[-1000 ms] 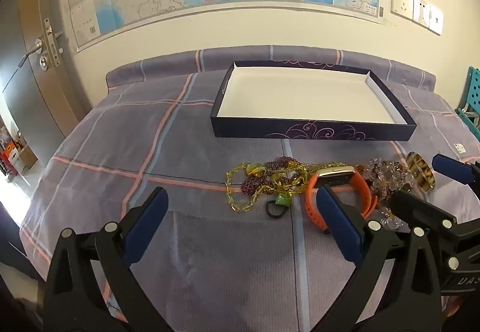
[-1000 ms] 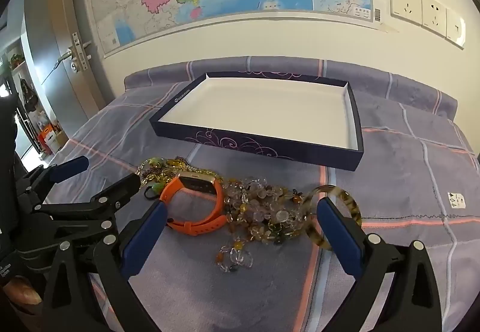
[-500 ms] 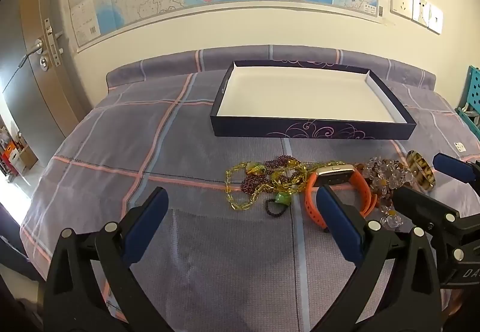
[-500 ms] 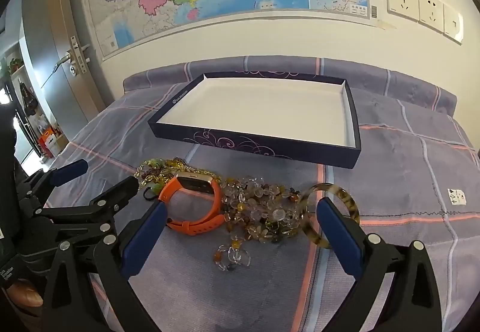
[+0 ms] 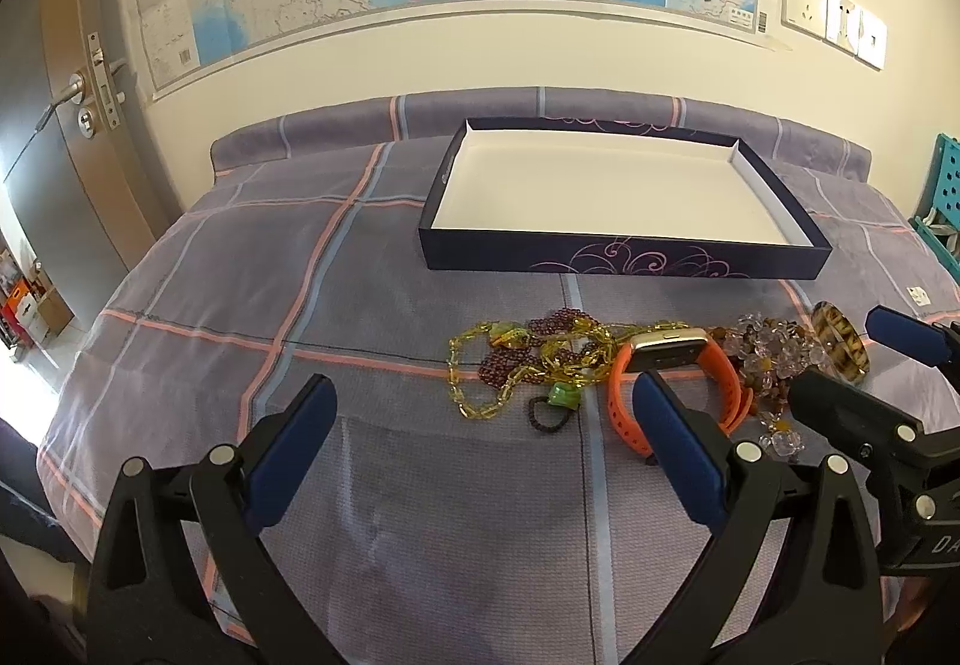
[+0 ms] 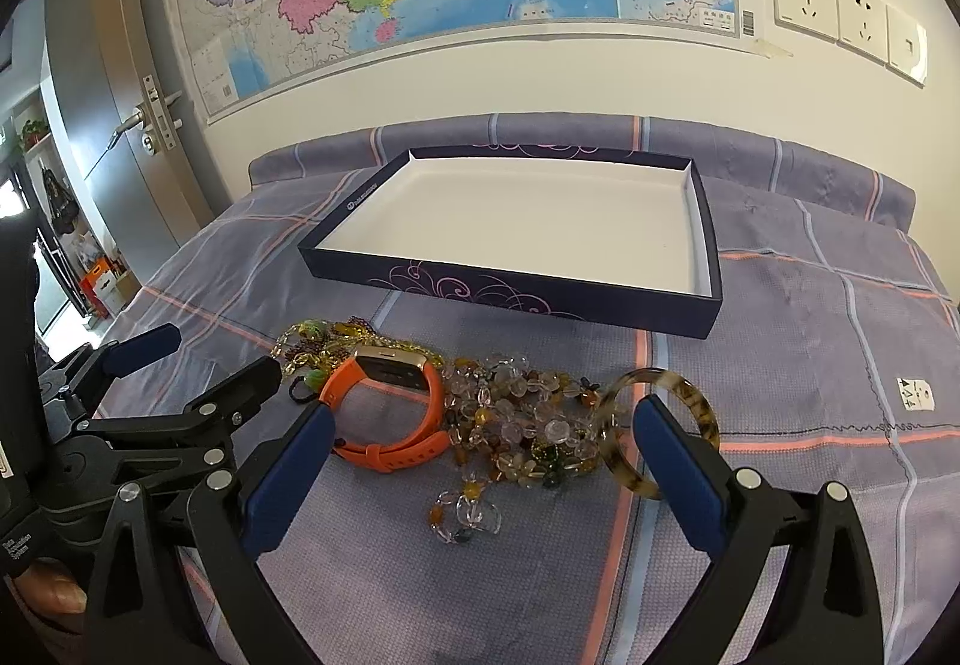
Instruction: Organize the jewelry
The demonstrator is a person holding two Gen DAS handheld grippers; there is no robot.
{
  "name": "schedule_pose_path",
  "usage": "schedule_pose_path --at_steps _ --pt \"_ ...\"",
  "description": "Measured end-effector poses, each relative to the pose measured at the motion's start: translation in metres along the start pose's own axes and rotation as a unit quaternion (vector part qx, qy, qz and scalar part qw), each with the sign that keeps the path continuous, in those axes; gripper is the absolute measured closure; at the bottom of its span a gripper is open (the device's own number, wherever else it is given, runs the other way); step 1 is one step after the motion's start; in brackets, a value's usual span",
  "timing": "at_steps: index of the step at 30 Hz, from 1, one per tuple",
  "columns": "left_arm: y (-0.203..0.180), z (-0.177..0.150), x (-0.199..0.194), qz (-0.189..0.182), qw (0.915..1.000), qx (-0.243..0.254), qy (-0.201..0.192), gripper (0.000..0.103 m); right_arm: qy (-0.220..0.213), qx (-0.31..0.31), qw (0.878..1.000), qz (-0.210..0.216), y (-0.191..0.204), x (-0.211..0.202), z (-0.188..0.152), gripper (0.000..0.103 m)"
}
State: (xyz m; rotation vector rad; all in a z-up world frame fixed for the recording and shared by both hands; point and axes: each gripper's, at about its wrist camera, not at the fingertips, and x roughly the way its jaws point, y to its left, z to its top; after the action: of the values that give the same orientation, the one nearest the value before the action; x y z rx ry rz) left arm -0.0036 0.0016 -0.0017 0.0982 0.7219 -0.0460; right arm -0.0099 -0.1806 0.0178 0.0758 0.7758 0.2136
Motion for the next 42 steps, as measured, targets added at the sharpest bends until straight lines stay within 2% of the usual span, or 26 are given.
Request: schedule_pose_path --at_steps 42 --pt "-0.0047 -0.0039 0.0073 -0.005 0.9999 -0.002 0.010 0.006 0.005 0.001 1.000 0.006 -0.0016 0.0018 0.0000 0.007"
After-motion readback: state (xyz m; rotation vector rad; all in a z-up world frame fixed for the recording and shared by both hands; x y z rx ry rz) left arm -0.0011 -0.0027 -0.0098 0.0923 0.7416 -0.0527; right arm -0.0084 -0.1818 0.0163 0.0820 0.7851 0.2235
